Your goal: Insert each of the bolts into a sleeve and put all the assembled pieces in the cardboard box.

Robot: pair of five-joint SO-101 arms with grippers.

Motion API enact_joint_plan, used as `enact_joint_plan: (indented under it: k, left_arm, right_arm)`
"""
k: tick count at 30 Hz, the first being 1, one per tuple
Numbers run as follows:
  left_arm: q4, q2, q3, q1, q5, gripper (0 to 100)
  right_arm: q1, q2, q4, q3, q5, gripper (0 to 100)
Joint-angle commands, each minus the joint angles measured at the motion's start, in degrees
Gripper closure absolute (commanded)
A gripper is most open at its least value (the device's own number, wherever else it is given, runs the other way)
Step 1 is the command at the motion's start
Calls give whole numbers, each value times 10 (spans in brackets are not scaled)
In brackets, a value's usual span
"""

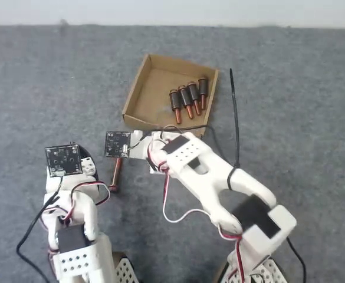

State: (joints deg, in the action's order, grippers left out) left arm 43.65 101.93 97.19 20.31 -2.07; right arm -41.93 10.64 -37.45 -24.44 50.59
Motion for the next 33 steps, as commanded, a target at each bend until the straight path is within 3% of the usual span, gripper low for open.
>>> enact_joint_plan:
  k: [1,19,23,29,33]
  left_arm:
    - [3,-11,-5,-3,-2,988]
    - [3,-11,-5,-3,-3,988]
    - [3,-11,-5,-3,-3,988]
    - [3,-11,-5,-3,-4,988]
    - [3,-11,-5,-3,-4,988]
  right_arm:
    - [16,15,8,57,24,881]
    - [1,86,9,97,39,892]
    - [0,87,15,98,39,991]
    - [3,85,10,98,38,992]
    - [34,60,8,97,-36,992]
